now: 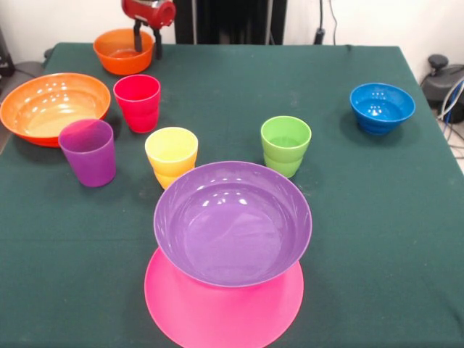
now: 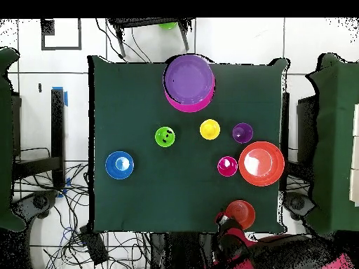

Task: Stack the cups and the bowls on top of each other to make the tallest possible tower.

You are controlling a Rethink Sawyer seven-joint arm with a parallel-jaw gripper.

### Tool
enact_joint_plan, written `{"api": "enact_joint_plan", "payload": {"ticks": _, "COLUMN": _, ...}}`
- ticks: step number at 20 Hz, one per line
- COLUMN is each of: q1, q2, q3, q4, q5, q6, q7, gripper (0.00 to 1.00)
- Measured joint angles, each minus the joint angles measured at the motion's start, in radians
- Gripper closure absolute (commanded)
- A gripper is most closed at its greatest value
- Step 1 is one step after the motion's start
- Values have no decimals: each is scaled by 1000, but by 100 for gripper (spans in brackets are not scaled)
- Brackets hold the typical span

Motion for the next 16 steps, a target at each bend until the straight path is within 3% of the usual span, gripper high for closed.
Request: {"api": "enact_joint_plan", "payload": {"ticks": 16, "q1": 4, "q2": -13, "q3": 0, "q4": 0, "q5": 0, "q6": 0, "q7": 0, "gripper": 0}}
